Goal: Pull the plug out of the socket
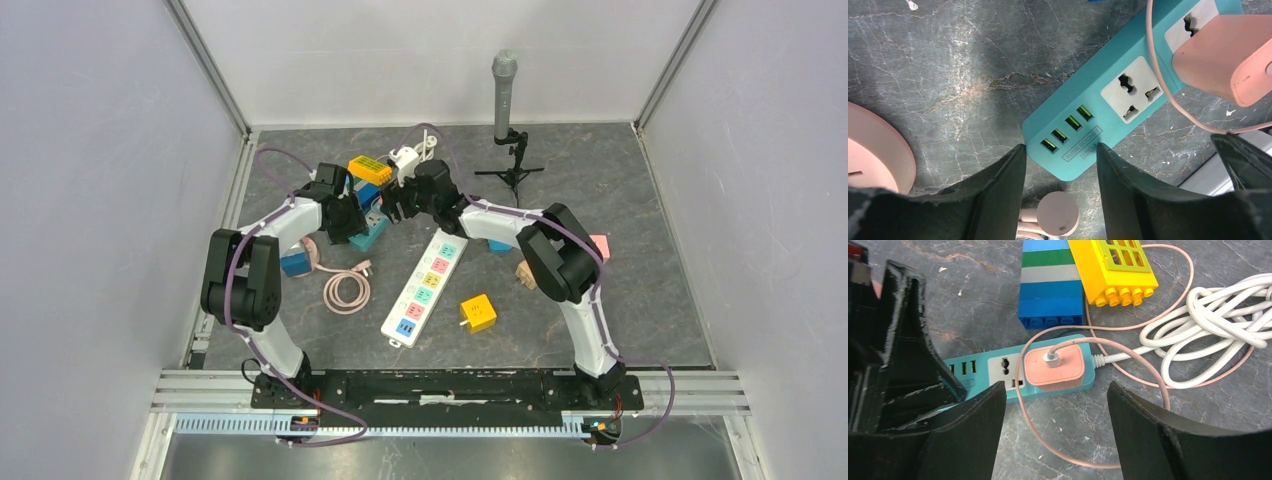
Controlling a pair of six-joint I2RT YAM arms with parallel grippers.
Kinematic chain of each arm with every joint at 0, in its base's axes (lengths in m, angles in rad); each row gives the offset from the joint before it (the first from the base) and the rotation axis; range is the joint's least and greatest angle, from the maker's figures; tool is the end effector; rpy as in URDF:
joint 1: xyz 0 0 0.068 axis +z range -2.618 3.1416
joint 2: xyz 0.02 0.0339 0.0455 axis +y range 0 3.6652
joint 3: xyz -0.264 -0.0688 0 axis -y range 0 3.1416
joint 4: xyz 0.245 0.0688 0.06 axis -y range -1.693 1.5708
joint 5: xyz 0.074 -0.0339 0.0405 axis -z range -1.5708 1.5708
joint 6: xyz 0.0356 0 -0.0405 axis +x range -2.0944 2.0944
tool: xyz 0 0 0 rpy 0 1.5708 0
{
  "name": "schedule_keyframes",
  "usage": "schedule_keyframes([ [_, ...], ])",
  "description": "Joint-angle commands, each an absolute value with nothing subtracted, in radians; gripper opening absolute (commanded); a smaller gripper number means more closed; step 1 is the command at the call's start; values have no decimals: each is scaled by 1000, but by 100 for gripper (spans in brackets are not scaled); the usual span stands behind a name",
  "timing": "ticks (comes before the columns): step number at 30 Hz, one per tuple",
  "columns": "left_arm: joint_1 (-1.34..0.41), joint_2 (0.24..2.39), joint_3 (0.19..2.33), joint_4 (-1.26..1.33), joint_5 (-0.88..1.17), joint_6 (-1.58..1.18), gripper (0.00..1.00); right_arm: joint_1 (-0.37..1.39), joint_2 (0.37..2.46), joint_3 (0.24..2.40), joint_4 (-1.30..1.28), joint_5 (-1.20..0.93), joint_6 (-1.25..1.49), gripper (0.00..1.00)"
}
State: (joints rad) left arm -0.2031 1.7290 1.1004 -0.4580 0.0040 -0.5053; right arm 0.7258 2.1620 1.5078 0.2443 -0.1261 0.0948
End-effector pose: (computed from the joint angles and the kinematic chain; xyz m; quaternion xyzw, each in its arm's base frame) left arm 0.3389 -0.0699 0.1817 -0.1457 0.9598 -0.0850 0.2242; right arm 0.3698 0.3341 0.1877 -0.2918 0.7826 0.2666 0.4809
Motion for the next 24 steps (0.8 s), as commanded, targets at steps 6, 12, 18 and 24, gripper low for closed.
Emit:
schedule_keyframes([
  [6, -196, 1757, 1123, -466, 14, -497, 58, 725, 2252, 1588, 409, -170, 46, 73],
  [12, -195, 1735, 1119, -464, 31, -488, 57, 726, 2285, 1585, 486, -202, 38, 66],
  [18, -189, 1721, 1149, -474, 60, -498, 58, 725, 2224, 1465, 587, -147, 23, 36],
  [24, -189, 1713, 1153, -465, 130, -522, 58, 725, 2097, 1296, 631, -85, 9, 27],
])
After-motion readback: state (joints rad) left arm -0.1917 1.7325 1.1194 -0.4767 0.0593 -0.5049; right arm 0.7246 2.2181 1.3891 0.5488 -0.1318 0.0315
